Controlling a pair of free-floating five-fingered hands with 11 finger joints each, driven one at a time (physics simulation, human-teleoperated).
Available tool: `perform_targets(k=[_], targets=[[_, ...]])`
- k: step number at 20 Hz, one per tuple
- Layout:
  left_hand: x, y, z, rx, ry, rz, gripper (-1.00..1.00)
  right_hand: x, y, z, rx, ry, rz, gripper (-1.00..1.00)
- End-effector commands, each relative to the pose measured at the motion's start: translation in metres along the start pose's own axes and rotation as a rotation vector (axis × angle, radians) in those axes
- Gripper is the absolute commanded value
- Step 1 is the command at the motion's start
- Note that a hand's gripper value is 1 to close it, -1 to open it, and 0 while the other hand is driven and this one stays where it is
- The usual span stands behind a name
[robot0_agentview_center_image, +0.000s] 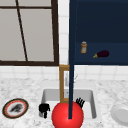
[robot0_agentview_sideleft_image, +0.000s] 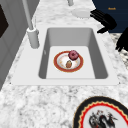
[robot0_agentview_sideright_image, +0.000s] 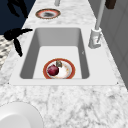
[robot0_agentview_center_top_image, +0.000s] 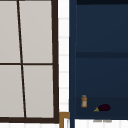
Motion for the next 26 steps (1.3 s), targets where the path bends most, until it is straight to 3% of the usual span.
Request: perform_targets(k=[1,14,26], targets=[[0.000,0.000,0.000,0.000,0.000,0.000,0.00,-0.007,-0.005,-0.010,0.074,-0.042,-0.024,-1.00],[0.000,0.000,0.000,0.000,0.000,0.000,0.00,-0.009,-0.023,-0.019,0.260,-0.111,-0.116,-1.00],[0.000,0.000,0.000,0.000,0.000,0.000,0.00,0.003,-0.031,-0.034,0.401,-0.279,-0.175,-1.00]])
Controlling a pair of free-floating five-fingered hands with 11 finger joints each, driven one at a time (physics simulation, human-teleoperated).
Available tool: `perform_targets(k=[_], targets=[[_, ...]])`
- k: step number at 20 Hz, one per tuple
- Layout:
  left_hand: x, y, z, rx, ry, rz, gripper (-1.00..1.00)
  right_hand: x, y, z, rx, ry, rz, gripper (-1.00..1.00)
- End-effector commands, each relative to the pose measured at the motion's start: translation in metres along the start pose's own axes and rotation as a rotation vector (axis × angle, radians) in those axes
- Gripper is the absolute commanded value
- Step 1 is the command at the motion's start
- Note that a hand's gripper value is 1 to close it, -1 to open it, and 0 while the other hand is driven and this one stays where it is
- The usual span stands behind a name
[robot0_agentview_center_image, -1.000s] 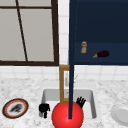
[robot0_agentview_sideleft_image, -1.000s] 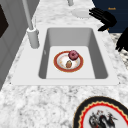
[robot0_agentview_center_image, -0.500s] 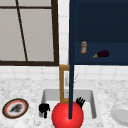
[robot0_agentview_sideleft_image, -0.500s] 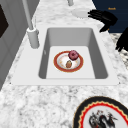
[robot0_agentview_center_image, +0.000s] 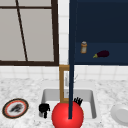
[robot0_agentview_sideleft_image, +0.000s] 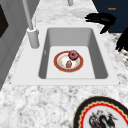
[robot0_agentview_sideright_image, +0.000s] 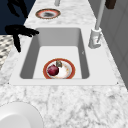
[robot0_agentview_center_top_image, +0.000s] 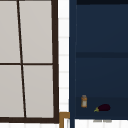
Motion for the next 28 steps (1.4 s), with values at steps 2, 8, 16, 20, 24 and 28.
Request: perform_targets(k=[2,8,16,20,24,28], targets=[[0.000,0.000,0.000,0.000,0.000,0.000,0.00,0.006,-0.004,-0.005,0.059,-0.123,-0.068,-1.00],[0.000,0.000,0.000,0.000,0.000,0.000,0.00,0.013,-0.006,-0.008,0.073,-0.244,-0.079,-1.00],[0.000,0.000,0.000,0.000,0.000,0.000,0.00,0.004,-0.005,-0.018,0.069,-0.224,-0.061,-1.00],[0.000,0.000,0.000,0.000,0.000,0.000,0.00,-0.016,-0.018,-0.020,0.065,-0.248,-0.141,-1.00],[0.000,0.000,0.000,0.000,0.000,0.000,0.00,-0.035,-0.031,-0.026,0.074,-0.252,-0.167,-1.00],[0.000,0.000,0.000,0.000,0.000,0.000,0.00,-0.053,-0.046,-0.030,0.100,-0.262,-0.175,-1.00]])
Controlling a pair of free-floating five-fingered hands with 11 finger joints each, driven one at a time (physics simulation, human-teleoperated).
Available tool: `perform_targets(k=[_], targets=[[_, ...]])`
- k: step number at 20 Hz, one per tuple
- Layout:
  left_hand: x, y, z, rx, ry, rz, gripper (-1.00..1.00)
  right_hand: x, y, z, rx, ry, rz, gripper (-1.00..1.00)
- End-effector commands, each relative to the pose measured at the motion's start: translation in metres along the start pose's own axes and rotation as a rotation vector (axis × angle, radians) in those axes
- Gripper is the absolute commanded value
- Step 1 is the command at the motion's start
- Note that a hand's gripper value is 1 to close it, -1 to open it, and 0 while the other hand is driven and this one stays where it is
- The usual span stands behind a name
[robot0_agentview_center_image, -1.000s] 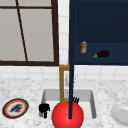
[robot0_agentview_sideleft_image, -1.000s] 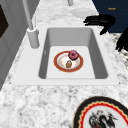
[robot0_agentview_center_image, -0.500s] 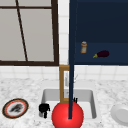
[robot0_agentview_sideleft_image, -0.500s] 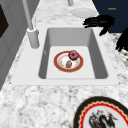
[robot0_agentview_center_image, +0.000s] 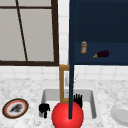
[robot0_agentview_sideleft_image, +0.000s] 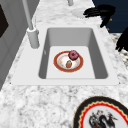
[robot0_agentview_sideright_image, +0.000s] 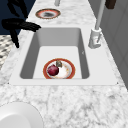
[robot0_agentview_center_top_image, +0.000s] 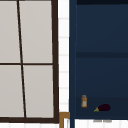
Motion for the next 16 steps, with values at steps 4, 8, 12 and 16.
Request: perform_targets(k=[4,8,12,16], targets=[[0.000,0.000,0.000,0.000,0.000,0.000,0.00,-0.029,-0.029,0.000,0.026,-0.014,-0.080,-1.00],[0.000,0.000,0.000,0.000,0.000,0.000,0.00,-0.035,-0.037,0.007,0.050,-0.047,-0.074,-1.00],[0.000,0.000,0.000,0.000,0.000,0.000,0.00,-0.046,-0.056,0.012,0.046,-0.048,-0.073,-1.00],[0.000,0.000,0.000,0.000,0.000,0.000,0.00,-0.047,-0.054,0.012,0.033,-0.001,-0.031,-1.00]])
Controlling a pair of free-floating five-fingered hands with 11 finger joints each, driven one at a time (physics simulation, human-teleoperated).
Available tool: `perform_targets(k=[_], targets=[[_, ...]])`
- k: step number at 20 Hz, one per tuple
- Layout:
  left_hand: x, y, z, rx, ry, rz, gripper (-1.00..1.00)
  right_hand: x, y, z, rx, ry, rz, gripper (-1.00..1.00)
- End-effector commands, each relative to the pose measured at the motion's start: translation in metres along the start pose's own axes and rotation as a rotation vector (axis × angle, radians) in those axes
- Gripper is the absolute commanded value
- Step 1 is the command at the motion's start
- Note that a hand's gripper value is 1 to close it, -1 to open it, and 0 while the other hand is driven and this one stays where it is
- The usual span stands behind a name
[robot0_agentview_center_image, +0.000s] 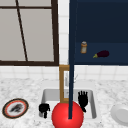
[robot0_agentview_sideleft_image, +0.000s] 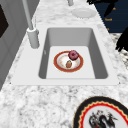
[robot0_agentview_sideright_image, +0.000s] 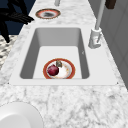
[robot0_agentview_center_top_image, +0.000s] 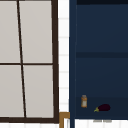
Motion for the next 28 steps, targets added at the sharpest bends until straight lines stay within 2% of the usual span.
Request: perform_targets(k=[1,3,5,7,10,13,28], targets=[[0.000,0.000,0.000,0.000,0.000,0.000,0.00,0.000,0.000,0.000,0.003,-0.001,0.000,-1.00],[0.000,0.000,0.000,0.000,0.000,0.000,0.00,-0.012,0.000,0.000,-0.006,-0.010,-0.009,-1.00],[0.000,0.000,0.000,0.000,0.000,0.000,0.00,-0.015,-0.012,0.001,0.003,-0.061,-0.025,-1.00],[0.000,0.000,0.000,0.000,0.000,0.000,0.00,-0.022,-0.030,0.006,0.004,-0.042,-0.037,-1.00],[0.000,0.000,0.000,0.000,0.000,0.000,0.00,-0.027,-0.044,0.014,0.024,-0.051,-0.029,-1.00],[0.000,0.000,0.000,0.000,0.000,0.000,0.00,-0.034,-0.061,0.034,0.019,-0.048,-0.013,-1.00],[0.000,0.000,0.000,0.000,0.000,0.000,0.00,-0.068,-0.150,0.114,0.015,-0.048,-0.009,-1.00]])
